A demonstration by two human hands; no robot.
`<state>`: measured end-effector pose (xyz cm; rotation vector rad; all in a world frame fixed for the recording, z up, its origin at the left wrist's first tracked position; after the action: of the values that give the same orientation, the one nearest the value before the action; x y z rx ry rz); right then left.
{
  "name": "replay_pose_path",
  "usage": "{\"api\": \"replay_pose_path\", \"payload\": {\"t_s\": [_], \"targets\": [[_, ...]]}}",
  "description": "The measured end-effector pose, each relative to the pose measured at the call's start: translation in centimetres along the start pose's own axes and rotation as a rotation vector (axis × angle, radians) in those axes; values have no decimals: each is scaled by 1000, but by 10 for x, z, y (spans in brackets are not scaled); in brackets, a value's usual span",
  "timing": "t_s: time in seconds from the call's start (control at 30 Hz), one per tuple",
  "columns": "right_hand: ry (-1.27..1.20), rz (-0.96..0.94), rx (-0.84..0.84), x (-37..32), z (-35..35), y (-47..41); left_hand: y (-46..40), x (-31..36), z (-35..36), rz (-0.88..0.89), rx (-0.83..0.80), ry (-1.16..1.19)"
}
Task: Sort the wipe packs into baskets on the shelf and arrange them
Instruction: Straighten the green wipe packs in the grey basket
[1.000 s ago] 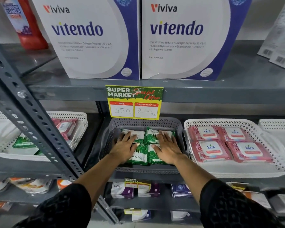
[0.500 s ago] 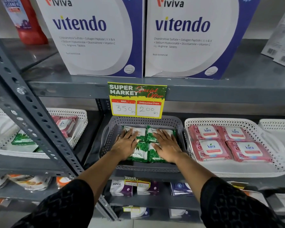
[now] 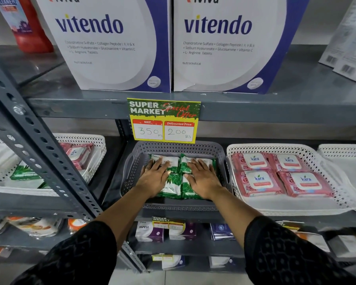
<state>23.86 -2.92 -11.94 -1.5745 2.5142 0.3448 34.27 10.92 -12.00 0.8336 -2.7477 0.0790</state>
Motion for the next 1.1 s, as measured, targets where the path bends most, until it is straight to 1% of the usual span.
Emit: {"api": "replay_pose_path", "payload": {"t_s": [0.1, 0.23, 0.33, 0.43, 0.67, 0.9, 0.97, 1.1], "targets": [[-7, -14, -22, 1, 0, 2, 2, -1, 0, 6, -18, 21], [23, -45, -22, 2, -4, 4, 3, -5, 0, 7, -57, 125], [57, -52, -31, 4, -3, 5, 6, -7, -2, 37, -79, 32], [34, -51, -19, 4, -3, 4, 7, -6, -3, 40, -67, -27], [18, -85, 39, 3, -4, 2, 5, -5, -8, 64, 25, -65], [12, -76, 48, 3, -4, 4, 6, -2, -12, 53, 44, -89], [-5, -69, 27, 3, -4, 4, 6, -3, -10, 48, 30, -73], [-52, -65, -94, 10, -5, 2, 8, -8, -10, 53, -44, 39]]}}
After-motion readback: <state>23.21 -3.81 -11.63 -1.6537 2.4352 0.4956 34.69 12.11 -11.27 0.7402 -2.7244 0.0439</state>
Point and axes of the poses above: each hand's wrist, its own y-axis away from the middle knuckle, its own z-axis out of the palm, x = y × z, the point moved 8 cm from there along -y, towards the middle knuckle, and after that the axes turned 9 degrees about z, right-handed, at the moved point
